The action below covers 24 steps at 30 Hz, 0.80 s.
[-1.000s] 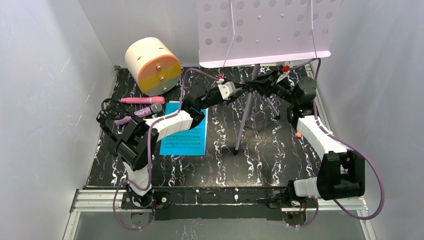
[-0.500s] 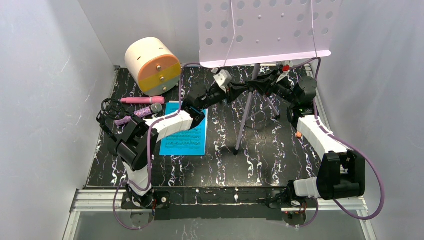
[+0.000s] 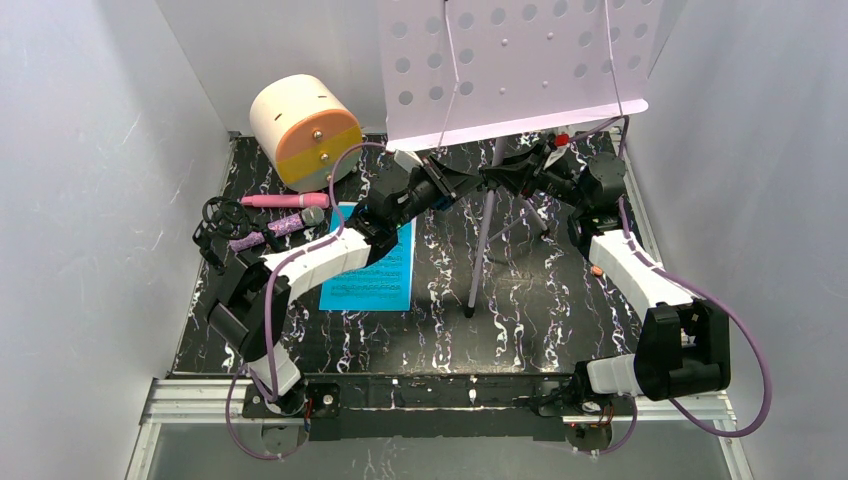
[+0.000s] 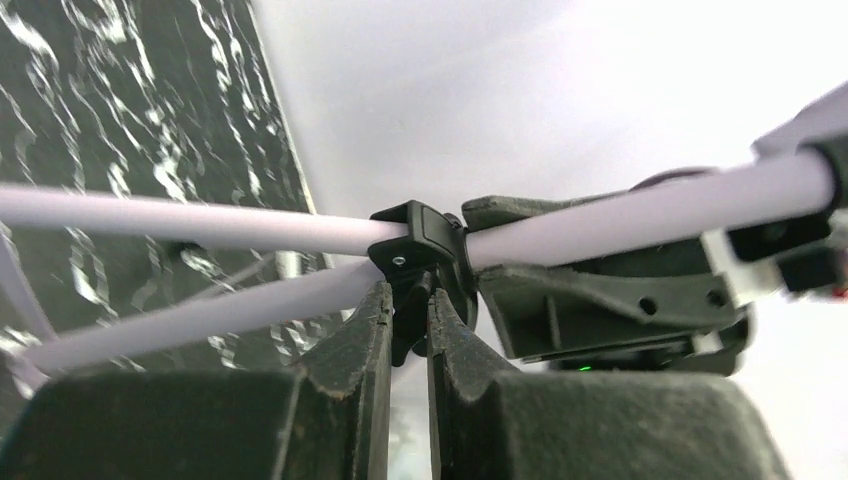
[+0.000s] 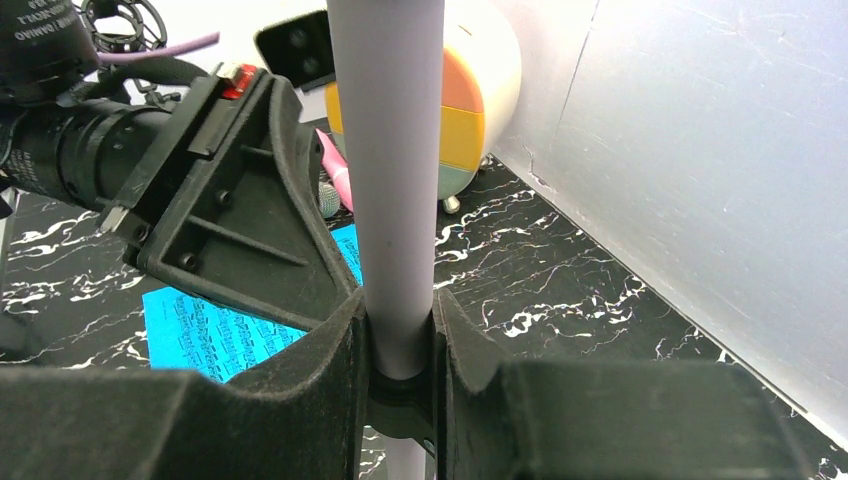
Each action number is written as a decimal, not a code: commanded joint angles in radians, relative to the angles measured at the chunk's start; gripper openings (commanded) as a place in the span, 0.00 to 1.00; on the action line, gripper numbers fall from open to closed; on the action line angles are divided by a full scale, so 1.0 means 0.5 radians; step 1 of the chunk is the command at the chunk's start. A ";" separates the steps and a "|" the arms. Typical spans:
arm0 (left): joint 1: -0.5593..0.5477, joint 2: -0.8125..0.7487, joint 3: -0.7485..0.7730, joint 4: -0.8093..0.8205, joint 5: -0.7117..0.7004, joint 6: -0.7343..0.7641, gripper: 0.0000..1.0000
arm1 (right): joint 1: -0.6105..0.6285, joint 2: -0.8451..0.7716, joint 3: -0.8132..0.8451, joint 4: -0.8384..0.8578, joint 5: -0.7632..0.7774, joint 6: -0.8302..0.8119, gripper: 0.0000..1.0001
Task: Pack up the instrument practice props
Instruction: Unscrew the knob on the music stand.
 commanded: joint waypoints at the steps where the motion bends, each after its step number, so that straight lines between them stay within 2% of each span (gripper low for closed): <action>1: 0.092 -0.022 0.022 -0.255 0.009 -0.905 0.00 | -0.073 0.048 0.013 -0.231 0.099 0.014 0.01; 4: 0.092 -0.009 0.063 -0.315 0.065 -1.108 0.00 | -0.069 0.050 0.013 -0.234 0.112 0.020 0.01; 6: 0.095 -0.033 0.073 -0.377 0.039 -1.135 0.00 | -0.069 0.050 0.016 -0.236 0.114 0.023 0.01; 10: 0.093 -0.149 0.091 -0.565 -0.149 -0.955 0.02 | -0.069 0.055 0.022 -0.247 0.117 0.021 0.01; 12: 0.094 -0.198 0.098 -0.541 -0.234 -0.790 0.13 | -0.068 0.059 0.023 -0.245 0.114 0.021 0.01; 18: 0.093 -0.308 0.100 -0.304 -0.241 0.199 0.41 | -0.067 0.068 0.022 -0.235 0.113 0.026 0.01; 19: 0.091 -0.325 0.082 -0.255 -0.207 0.464 0.47 | -0.065 0.068 0.022 -0.234 0.114 0.023 0.01; 24: 0.091 -0.402 -0.045 -0.072 0.067 1.435 0.61 | -0.065 0.080 0.022 -0.226 0.103 0.029 0.01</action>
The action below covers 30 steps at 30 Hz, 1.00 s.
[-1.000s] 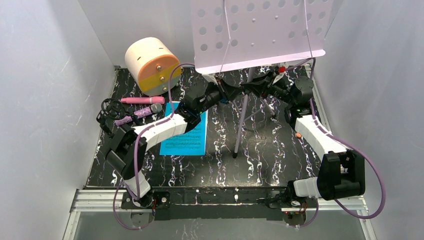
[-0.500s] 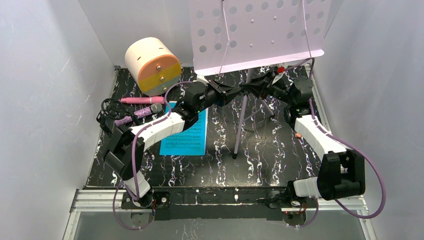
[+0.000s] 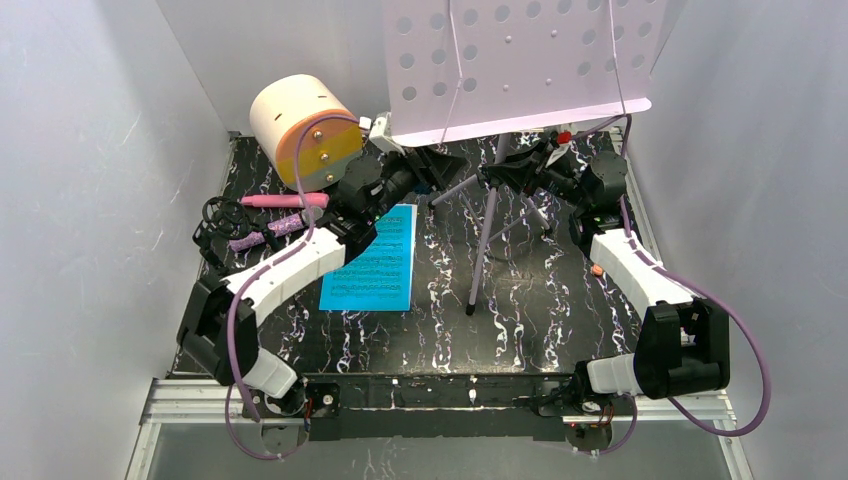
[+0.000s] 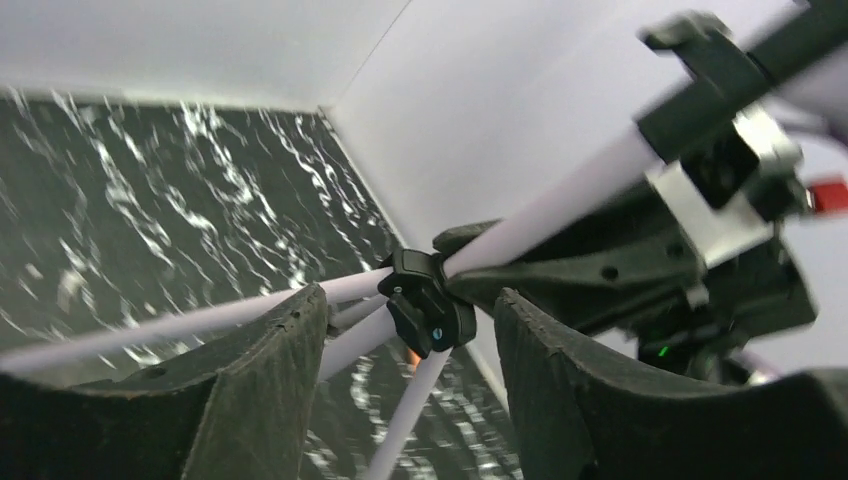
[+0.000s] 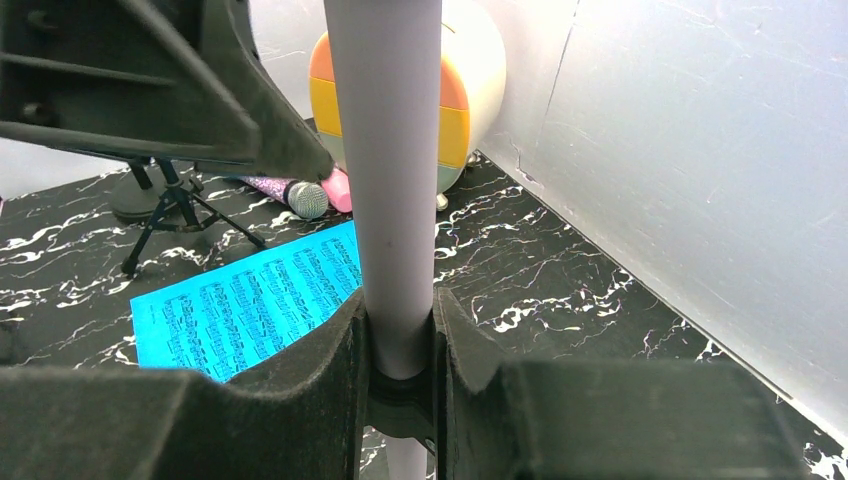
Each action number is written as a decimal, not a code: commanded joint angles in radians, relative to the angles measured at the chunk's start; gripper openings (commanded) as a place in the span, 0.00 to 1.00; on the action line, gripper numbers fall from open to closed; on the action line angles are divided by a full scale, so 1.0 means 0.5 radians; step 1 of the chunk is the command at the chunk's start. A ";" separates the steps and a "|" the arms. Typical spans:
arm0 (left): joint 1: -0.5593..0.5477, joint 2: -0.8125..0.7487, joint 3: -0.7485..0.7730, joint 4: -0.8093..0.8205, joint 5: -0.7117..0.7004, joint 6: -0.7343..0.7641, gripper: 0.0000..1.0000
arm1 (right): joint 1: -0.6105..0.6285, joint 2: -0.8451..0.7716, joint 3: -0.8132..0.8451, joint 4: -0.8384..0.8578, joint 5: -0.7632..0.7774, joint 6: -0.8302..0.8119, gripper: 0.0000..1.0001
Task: Pack up the instrument practice props
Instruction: Unscrew the knob on the music stand.
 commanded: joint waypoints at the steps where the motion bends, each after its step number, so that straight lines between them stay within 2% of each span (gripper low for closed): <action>1: -0.006 -0.142 -0.142 0.259 0.267 1.165 0.62 | -0.044 0.068 0.012 -0.219 0.073 0.024 0.01; 10: -0.007 -0.051 -0.319 0.539 0.841 2.277 0.68 | -0.044 0.067 0.010 -0.216 0.062 0.018 0.01; 15: -0.032 0.004 -0.340 0.582 0.968 2.976 0.69 | -0.045 0.068 0.010 -0.216 0.059 0.018 0.01; 18: -0.058 0.047 -0.316 0.584 0.948 3.290 0.69 | -0.045 0.068 0.009 -0.217 0.056 0.018 0.01; 24: -0.134 0.132 -0.256 0.584 0.878 3.698 0.65 | -0.044 0.071 0.013 -0.221 0.050 0.018 0.01; 30: -0.184 0.235 -0.162 0.584 0.879 3.799 0.55 | -0.045 0.074 0.016 -0.225 0.051 0.016 0.01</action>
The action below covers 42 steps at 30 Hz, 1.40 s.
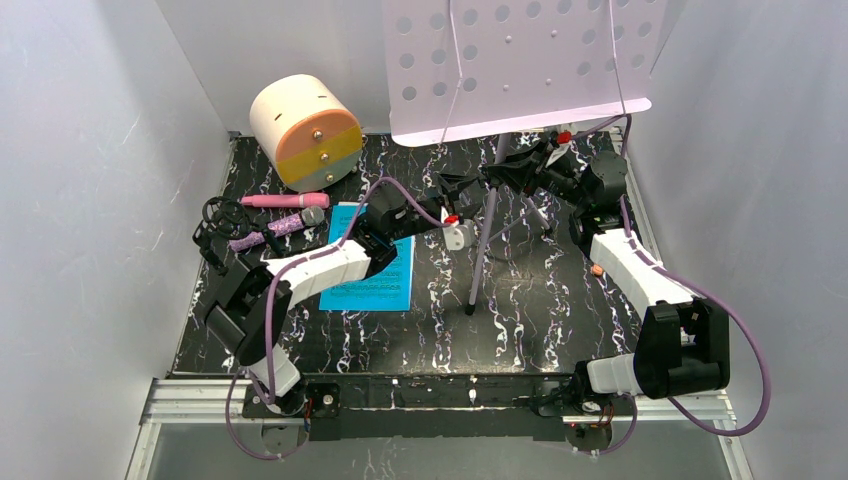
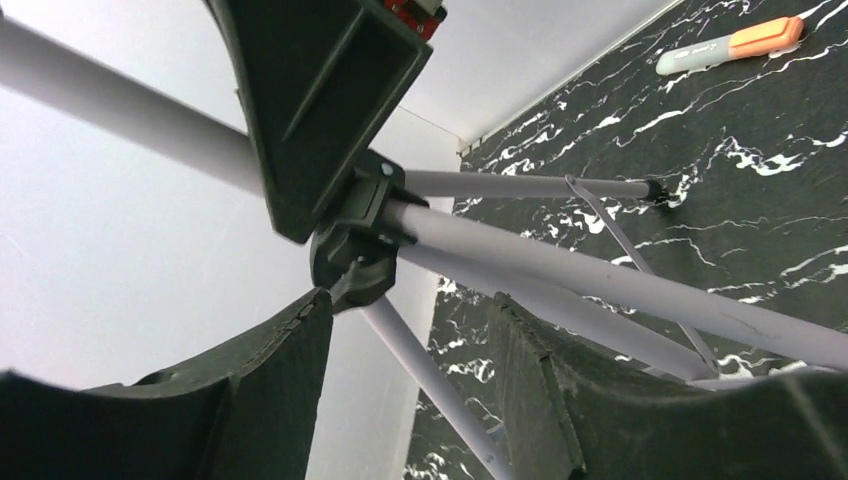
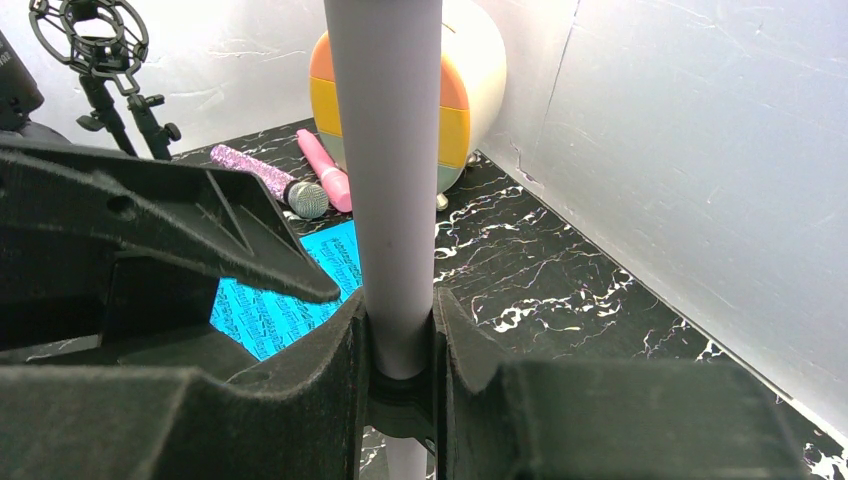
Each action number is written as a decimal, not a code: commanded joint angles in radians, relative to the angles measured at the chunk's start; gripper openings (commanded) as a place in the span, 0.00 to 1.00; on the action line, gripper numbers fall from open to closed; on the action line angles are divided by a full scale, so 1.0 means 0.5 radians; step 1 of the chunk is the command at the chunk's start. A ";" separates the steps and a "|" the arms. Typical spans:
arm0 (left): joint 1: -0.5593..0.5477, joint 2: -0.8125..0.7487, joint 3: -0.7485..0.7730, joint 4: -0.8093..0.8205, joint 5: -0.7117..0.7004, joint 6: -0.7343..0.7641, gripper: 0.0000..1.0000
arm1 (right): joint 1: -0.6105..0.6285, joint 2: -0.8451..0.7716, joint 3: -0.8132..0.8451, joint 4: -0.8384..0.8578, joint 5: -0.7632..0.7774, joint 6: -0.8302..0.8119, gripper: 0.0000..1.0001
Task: Pack up the instrument practice props
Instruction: Unscrew the knob on the music stand.
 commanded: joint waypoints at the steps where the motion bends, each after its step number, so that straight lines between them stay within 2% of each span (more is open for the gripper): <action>1: -0.031 0.045 0.140 0.056 0.006 0.200 0.54 | -0.045 0.072 0.015 -0.226 0.052 0.017 0.01; 5: -0.034 0.108 0.209 0.056 -0.001 0.192 0.52 | -0.045 0.071 0.015 -0.228 0.053 0.017 0.01; 9: -0.036 0.139 0.237 0.056 -0.057 0.164 0.44 | -0.044 0.069 0.015 -0.230 0.057 0.014 0.01; 14: -0.036 0.155 0.215 0.056 -0.139 0.155 0.42 | -0.043 0.071 0.015 -0.234 0.054 0.011 0.01; 21: -0.035 0.152 0.209 0.025 -0.140 0.047 0.19 | -0.045 0.073 0.014 -0.234 0.058 0.011 0.01; 25: -0.034 0.120 0.205 -0.055 -0.180 -0.146 0.09 | -0.045 0.074 0.015 -0.234 0.060 0.008 0.01; 30: -0.033 0.083 0.257 -0.148 -0.386 -0.771 0.01 | -0.043 0.075 0.015 -0.237 0.060 0.009 0.01; 32: -0.033 0.083 0.306 -0.205 -0.491 -1.224 0.00 | -0.042 0.075 0.018 -0.237 0.058 0.011 0.01; 37: -0.024 0.095 0.454 -0.501 -0.575 -1.974 0.00 | -0.043 0.075 0.017 -0.245 0.066 0.011 0.01; 42: 0.084 0.126 0.448 -0.541 -0.614 -2.973 0.00 | -0.042 0.072 0.019 -0.248 0.069 0.019 0.01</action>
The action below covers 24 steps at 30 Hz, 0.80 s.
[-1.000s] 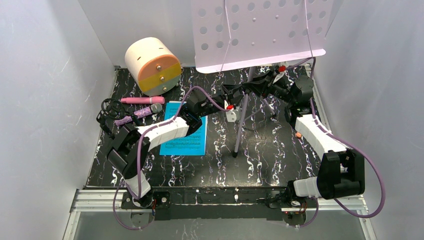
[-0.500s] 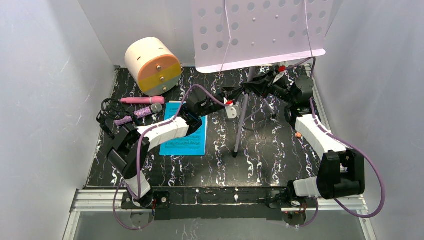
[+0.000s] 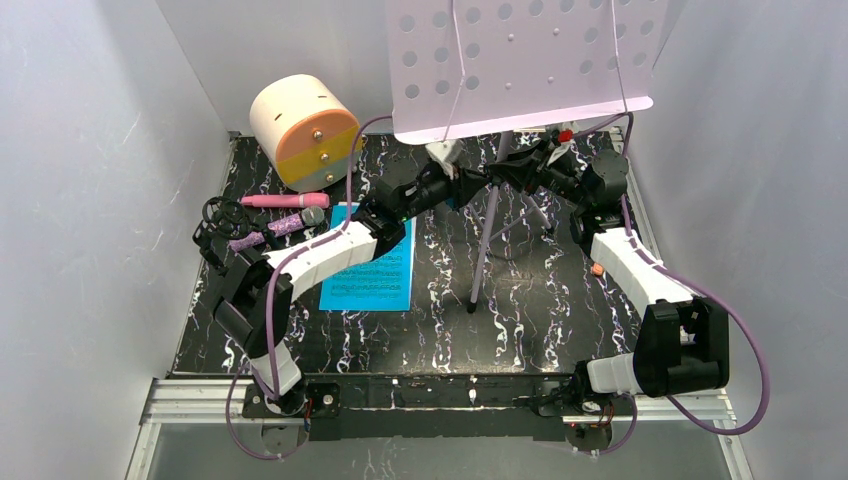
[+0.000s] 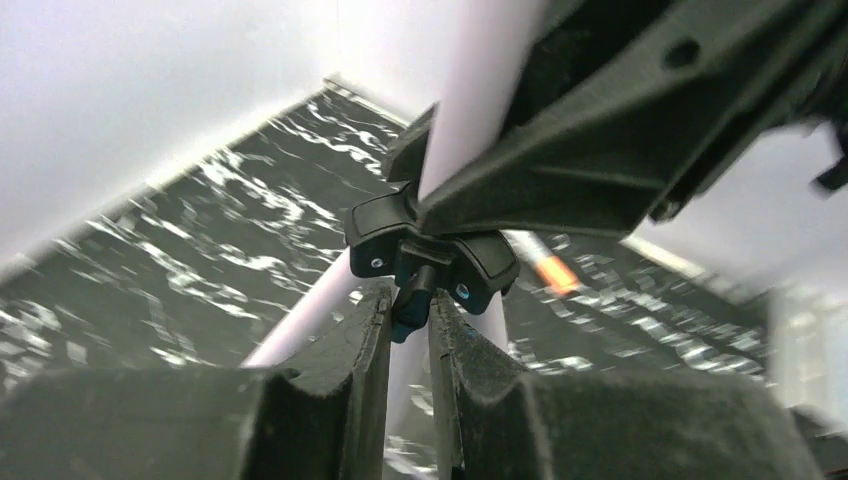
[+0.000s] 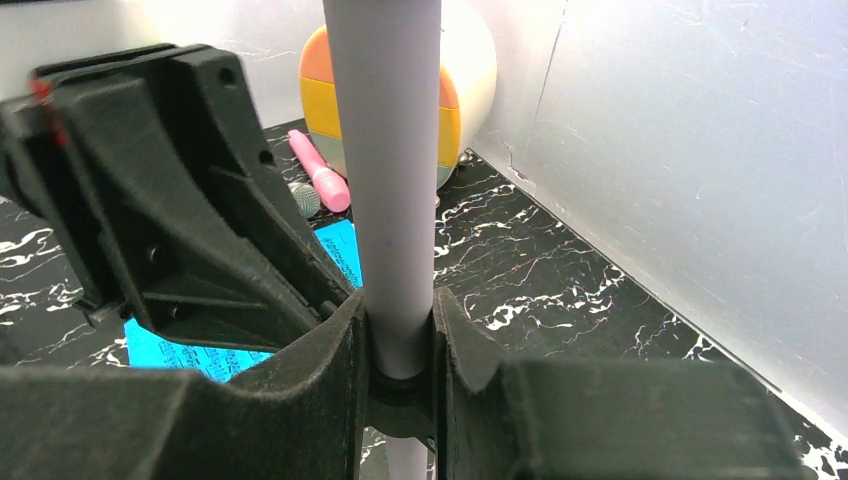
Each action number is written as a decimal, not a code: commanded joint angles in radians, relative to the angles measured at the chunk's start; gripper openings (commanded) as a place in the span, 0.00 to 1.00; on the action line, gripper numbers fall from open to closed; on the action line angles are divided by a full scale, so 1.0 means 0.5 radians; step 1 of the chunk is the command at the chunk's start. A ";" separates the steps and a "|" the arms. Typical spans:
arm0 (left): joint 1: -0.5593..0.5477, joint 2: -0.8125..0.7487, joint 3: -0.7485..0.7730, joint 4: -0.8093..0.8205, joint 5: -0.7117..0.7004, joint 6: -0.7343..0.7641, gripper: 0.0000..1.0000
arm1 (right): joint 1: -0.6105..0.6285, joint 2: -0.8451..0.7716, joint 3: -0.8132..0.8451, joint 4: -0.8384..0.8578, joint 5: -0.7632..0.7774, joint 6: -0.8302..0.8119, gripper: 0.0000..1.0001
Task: Pack up the instrument practice props
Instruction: Unscrew the knob on the music stand.
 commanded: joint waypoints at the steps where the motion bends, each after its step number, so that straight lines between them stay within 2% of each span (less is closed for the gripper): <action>1: 0.130 0.021 0.019 -0.186 -0.075 -1.267 0.00 | -0.023 0.061 0.009 -0.247 0.053 0.022 0.01; 4: 0.241 0.126 -0.008 -0.149 0.110 -1.990 0.00 | -0.025 0.059 0.009 -0.247 0.058 0.034 0.01; 7: 0.272 0.231 -0.080 0.110 0.242 -2.547 0.00 | -0.023 0.053 0.009 -0.246 0.072 0.046 0.01; 9: 0.269 0.268 -0.093 0.228 0.276 -2.770 0.00 | -0.025 0.057 0.009 -0.247 0.081 0.055 0.01; 11: 0.269 0.251 -0.115 0.262 0.249 -2.857 0.00 | -0.023 0.058 0.011 -0.250 0.088 0.061 0.01; 13: 0.269 0.175 -0.154 0.247 0.166 -2.857 0.00 | -0.025 0.063 0.015 -0.252 0.097 0.066 0.01; 15: 0.273 0.120 -0.146 0.177 0.127 -2.721 0.03 | -0.024 0.069 0.018 -0.255 0.094 0.068 0.01; 16: 0.276 0.102 -0.117 0.115 0.137 -2.629 0.06 | -0.022 0.070 0.020 -0.257 0.093 0.070 0.01; 19: 0.278 0.031 -0.028 -0.153 0.097 -2.285 0.31 | -0.024 0.070 0.022 -0.260 0.091 0.070 0.01; 24: 0.278 -0.132 0.022 -0.407 -0.062 -1.754 0.47 | -0.022 0.062 0.020 -0.271 0.089 0.056 0.01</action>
